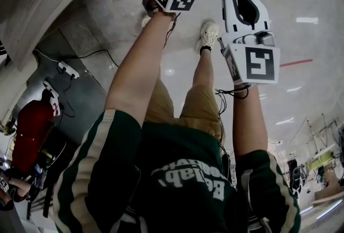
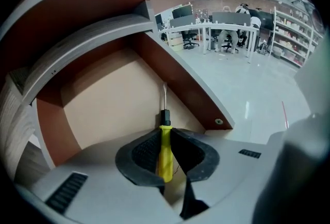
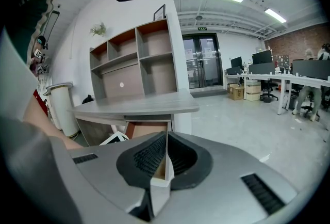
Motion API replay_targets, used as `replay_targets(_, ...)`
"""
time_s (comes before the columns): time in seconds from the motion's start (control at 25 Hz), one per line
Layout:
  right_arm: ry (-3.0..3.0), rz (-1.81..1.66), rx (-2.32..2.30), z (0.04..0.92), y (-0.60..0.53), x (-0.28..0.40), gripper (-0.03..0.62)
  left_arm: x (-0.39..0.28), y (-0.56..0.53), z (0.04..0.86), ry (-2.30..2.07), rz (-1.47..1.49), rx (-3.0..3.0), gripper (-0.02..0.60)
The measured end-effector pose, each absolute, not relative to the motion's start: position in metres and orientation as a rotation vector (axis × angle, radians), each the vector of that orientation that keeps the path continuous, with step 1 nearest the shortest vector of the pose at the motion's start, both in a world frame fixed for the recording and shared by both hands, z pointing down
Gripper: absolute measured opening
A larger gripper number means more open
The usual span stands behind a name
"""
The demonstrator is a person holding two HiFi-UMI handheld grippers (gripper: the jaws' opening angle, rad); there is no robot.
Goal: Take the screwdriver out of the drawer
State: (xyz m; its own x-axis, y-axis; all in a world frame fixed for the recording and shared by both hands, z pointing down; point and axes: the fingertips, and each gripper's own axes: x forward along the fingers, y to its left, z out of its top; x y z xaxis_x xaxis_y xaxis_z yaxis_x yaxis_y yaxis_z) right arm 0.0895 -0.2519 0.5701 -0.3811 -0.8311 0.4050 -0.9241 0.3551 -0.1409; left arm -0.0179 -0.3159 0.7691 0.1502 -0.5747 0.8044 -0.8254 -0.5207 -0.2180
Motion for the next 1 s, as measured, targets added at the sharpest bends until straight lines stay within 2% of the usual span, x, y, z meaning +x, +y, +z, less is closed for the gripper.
replay_targets(0.6,-2.339,0.445,1.548,0.546,-0.252,0.083,0.035,-0.021,-0.293,0.729,-1.309,1.241,2.201,0.078)
replay_targets(1.0,-2.318,0.342,1.514,0.502,-0.248,0.084,0.035,-0.025,-0.272,0.664,-1.31,1.149,2.227,0.078)
